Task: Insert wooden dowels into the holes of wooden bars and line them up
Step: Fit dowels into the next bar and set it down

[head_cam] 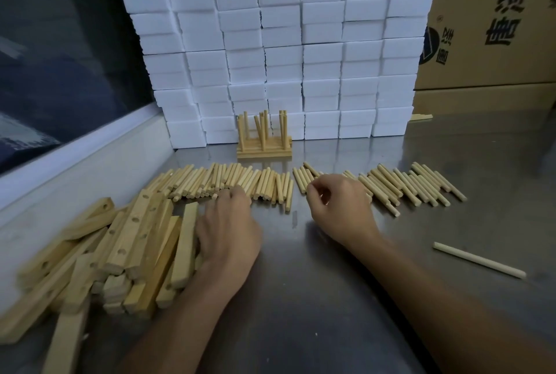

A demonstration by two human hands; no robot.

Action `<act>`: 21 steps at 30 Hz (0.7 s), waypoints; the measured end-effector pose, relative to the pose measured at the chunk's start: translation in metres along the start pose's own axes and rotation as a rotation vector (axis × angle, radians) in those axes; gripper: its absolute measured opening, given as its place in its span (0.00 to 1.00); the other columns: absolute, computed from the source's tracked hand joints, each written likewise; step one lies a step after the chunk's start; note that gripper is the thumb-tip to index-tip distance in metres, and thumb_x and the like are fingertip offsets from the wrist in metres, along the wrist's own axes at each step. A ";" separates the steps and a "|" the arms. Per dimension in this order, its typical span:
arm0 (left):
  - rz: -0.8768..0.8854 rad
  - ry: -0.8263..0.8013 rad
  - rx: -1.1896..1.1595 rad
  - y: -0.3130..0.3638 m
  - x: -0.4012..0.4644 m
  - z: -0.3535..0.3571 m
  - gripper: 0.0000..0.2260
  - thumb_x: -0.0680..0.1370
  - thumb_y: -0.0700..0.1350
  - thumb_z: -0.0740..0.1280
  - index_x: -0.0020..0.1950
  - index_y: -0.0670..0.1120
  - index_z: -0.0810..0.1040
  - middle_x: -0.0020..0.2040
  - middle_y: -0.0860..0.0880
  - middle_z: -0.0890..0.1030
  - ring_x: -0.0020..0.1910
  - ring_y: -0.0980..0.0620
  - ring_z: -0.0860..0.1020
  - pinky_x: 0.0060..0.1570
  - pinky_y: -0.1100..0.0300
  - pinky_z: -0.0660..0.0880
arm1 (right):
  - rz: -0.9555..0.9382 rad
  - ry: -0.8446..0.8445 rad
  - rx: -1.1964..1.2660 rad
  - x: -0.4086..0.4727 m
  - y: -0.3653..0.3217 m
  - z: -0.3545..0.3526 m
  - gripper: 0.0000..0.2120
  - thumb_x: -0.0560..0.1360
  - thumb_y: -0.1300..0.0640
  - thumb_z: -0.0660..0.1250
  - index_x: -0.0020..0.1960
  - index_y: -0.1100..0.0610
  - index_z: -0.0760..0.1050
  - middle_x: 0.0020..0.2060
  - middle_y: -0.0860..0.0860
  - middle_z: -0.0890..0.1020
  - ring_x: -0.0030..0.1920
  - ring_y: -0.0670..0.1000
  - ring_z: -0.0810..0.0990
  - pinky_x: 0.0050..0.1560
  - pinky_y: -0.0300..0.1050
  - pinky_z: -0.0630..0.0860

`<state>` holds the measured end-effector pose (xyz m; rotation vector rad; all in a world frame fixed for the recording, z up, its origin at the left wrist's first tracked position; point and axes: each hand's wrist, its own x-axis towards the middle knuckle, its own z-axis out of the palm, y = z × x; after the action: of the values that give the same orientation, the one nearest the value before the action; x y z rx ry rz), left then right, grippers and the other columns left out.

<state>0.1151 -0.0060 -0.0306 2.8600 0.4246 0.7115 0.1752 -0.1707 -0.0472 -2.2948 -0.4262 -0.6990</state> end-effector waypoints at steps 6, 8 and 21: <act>0.037 0.104 -0.258 0.000 -0.002 0.000 0.09 0.80 0.42 0.65 0.59 0.49 0.73 0.54 0.53 0.76 0.43 0.55 0.68 0.40 0.57 0.64 | -0.048 -0.058 -0.075 -0.003 -0.001 0.002 0.08 0.78 0.55 0.65 0.47 0.55 0.82 0.39 0.47 0.82 0.39 0.47 0.78 0.44 0.49 0.79; 0.021 0.095 -0.400 0.000 0.002 -0.001 0.07 0.79 0.44 0.66 0.57 0.51 0.74 0.52 0.55 0.76 0.43 0.56 0.70 0.40 0.60 0.66 | -0.055 -0.067 -0.090 -0.004 -0.002 0.002 0.08 0.78 0.55 0.65 0.47 0.55 0.82 0.39 0.48 0.82 0.39 0.48 0.78 0.43 0.50 0.79; -0.141 -0.120 -1.064 0.003 0.008 -0.009 0.05 0.78 0.47 0.70 0.43 0.56 0.80 0.33 0.52 0.81 0.28 0.55 0.80 0.25 0.66 0.75 | 0.207 -0.065 -0.378 -0.001 0.005 0.001 0.13 0.78 0.49 0.63 0.59 0.53 0.77 0.54 0.52 0.78 0.57 0.54 0.74 0.60 0.53 0.72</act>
<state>0.1189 -0.0058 -0.0188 1.8322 0.1418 0.5048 0.1772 -0.1736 -0.0508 -2.6743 -0.0844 -0.6441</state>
